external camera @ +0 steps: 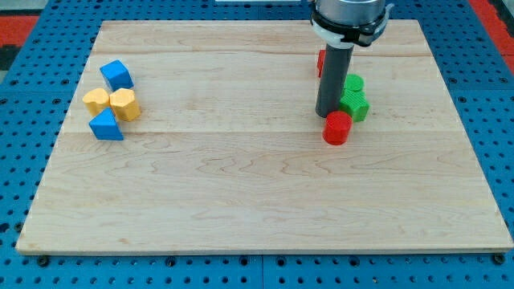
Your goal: Make a vertical line with green blocks and red blocks
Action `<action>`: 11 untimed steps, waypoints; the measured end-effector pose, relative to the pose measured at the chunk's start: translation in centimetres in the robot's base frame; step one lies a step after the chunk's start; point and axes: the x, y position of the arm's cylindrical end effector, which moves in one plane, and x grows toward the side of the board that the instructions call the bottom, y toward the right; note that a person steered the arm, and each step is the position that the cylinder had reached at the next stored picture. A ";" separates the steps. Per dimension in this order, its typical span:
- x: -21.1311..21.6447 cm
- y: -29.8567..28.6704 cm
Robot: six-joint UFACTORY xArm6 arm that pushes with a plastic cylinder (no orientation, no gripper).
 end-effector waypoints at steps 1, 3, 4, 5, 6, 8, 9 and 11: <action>0.5 -0.3; 3.2 -4.2; 4.6 -1.1; 4.5 -1.0; 4.5 -1.0; 3.3 -2.4; -4.5 -2.6; -11.5 -6.5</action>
